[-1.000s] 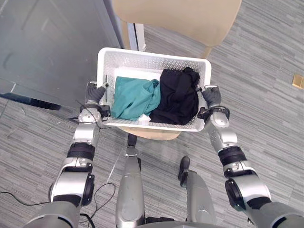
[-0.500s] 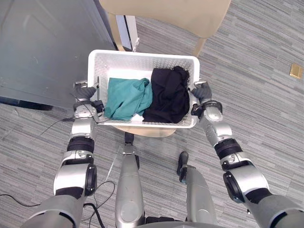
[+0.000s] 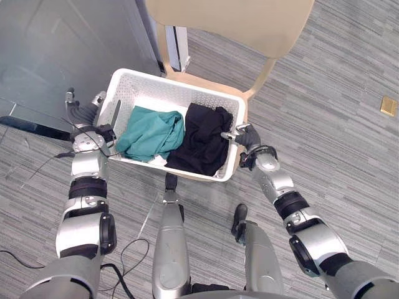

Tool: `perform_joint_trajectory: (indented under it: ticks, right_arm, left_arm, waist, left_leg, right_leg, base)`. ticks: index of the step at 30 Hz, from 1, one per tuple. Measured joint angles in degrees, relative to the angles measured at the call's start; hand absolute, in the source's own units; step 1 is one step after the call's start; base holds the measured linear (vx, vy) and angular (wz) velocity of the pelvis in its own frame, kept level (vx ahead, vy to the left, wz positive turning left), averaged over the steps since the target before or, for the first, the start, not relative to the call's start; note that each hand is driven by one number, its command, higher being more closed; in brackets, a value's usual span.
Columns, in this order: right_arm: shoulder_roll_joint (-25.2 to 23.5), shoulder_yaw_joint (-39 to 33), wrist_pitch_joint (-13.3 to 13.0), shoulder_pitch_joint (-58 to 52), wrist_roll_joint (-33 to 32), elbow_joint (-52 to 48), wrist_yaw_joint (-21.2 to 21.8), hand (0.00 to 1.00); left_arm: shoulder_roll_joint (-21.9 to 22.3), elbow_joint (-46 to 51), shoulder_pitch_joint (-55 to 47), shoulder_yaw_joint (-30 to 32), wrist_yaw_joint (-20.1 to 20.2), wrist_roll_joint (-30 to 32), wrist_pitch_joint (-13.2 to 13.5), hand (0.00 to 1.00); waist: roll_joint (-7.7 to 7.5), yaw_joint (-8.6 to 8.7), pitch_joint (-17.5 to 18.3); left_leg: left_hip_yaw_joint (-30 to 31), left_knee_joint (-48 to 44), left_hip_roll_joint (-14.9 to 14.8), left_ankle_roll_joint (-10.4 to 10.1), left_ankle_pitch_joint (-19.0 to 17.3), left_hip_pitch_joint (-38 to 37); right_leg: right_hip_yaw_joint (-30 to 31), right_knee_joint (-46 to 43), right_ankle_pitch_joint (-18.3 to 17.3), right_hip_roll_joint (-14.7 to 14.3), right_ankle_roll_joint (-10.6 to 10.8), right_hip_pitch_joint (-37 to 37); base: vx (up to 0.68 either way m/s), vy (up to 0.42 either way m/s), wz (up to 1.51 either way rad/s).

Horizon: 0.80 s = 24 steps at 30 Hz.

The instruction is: Pick up the laundry basket with both hands and put the clothes into the washing machine.

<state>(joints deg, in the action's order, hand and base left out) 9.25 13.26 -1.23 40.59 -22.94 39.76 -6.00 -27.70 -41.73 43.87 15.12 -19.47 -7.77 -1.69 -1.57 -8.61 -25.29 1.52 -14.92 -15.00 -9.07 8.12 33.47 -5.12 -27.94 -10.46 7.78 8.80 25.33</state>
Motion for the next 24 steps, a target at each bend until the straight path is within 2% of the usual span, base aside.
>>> perform_joint_trajectory:
  ticks: [2,14,19,24]
  right_arm:
    - [0.2,-1.1,0.0,-0.1,0.0,0.0,-0.1,0.0]
    - [2.9,-8.2,0.6,-0.2,0.1,0.2,-1.8,0.0]
    - [4.3,-9.0,0.6,-0.1,0.8,1.1,-1.8,0.0]
    - [4.7,-8.8,1.7,-0.1,4.8,3.7,-1.4,0.0]
  left_arm:
    - [-0.3,0.8,0.1,-1.5,-0.7,0.0,1.0,0.0]
    - [-0.2,0.8,4.8,-8.8,-0.7,-0.5,2.4,0.0]
    - [-0.2,1.3,4.9,-9.4,-0.7,-0.6,3.3,0.0]
    - [-0.9,2.9,4.3,-9.2,-0.7,-0.5,3.3,0.0]
  waist:
    - [-0.01,-0.03,0.0]
    - [-0.49,0.79,-0.2]
    - [-0.49,1.38,-0.2]
    - [-0.47,1.58,-0.2]
  left_leg:
    - [-0.1,0.0,0.0,0.0,0.0,-0.5]
    - [-1.1,0.0,-0.3,0.0,0.0,-2.8]
    - [-2.0,0.1,-0.3,0.0,0.0,-3.8]
    - [-3.3,1.3,0.0,0.1,0.0,-5.7]
  right_leg:
    - [0.0,0.0,0.0,0.0,0.0,-0.4]
    - [0.5,-0.1,0.0,-0.1,0.0,-2.0]
    - [1.2,-0.6,0.0,0.1,0.0,-2.2]
    - [2.2,-1.1,-0.1,0.6,0.1,-2.6]
  base:
    - [0.0,0.0,0.0]
    - [0.0,-0.013,-0.03]
    - [-0.01,-0.017,-0.07]
    - [-0.01,-0.01,-0.06]
